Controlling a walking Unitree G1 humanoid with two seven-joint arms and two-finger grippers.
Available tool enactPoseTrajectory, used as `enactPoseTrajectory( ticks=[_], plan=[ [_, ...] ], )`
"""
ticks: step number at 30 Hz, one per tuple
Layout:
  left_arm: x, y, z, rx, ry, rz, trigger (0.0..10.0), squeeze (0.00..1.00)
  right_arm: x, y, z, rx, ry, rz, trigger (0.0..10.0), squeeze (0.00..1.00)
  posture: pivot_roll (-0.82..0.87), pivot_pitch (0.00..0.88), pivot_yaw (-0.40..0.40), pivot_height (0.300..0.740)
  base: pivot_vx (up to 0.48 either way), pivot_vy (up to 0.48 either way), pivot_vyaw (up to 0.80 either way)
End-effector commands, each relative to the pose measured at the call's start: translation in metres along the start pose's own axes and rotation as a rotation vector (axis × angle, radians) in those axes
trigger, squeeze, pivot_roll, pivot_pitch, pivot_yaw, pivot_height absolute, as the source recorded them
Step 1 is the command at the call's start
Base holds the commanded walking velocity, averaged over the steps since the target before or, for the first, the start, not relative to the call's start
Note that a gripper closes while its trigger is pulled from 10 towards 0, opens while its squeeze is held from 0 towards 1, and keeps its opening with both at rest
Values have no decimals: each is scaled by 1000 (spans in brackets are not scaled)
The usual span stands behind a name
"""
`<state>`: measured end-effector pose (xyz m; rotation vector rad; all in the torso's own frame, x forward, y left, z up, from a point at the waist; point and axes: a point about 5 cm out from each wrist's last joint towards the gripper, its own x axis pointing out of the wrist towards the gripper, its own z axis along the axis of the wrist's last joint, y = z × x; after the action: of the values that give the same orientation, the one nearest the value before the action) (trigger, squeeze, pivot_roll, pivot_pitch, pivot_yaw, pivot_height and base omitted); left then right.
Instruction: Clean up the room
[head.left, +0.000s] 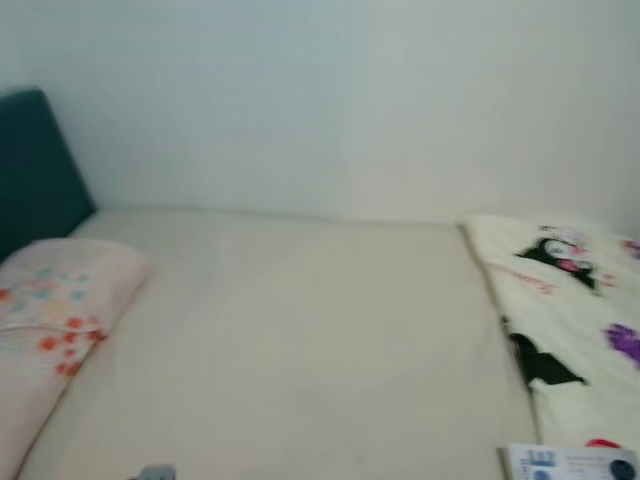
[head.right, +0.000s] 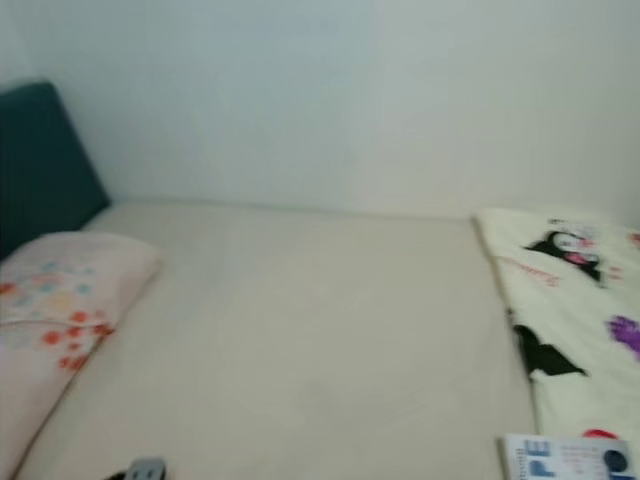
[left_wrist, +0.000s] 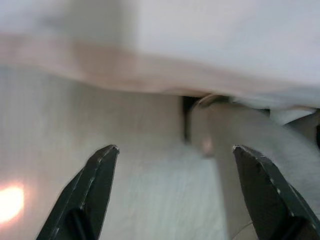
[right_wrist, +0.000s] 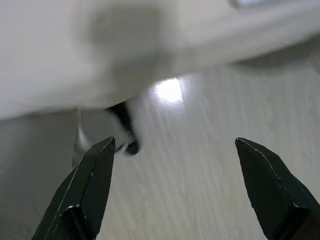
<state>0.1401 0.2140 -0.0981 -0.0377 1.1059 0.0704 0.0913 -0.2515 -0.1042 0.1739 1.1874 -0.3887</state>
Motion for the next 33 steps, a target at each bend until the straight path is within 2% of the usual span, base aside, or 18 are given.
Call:
enactPoseTrajectory(
  ticks=[1,26,28,33],
  plan=[
    [0,-1,0,9,7,-8,10000,0,0,-2,3,5,-11,-2,10000,0,-19,0,7,740,0,-480,0],
    [0,-4,-3,25,21,-23,10000,0,0,0,-1,11,-1,10,10000,0,-24,0,11,740,0,-480,0],
    [0,-3,-4,26,22,-16,10000,0,0,1,0,22,-13,16,10000,0,-24,0,11,740,0,-480,0],
    [0,0,-5,13,26,25,10000,0,0,5,20,91,-106,65,10000,0,-29,0,13,740,0,0,0]
  ],
)
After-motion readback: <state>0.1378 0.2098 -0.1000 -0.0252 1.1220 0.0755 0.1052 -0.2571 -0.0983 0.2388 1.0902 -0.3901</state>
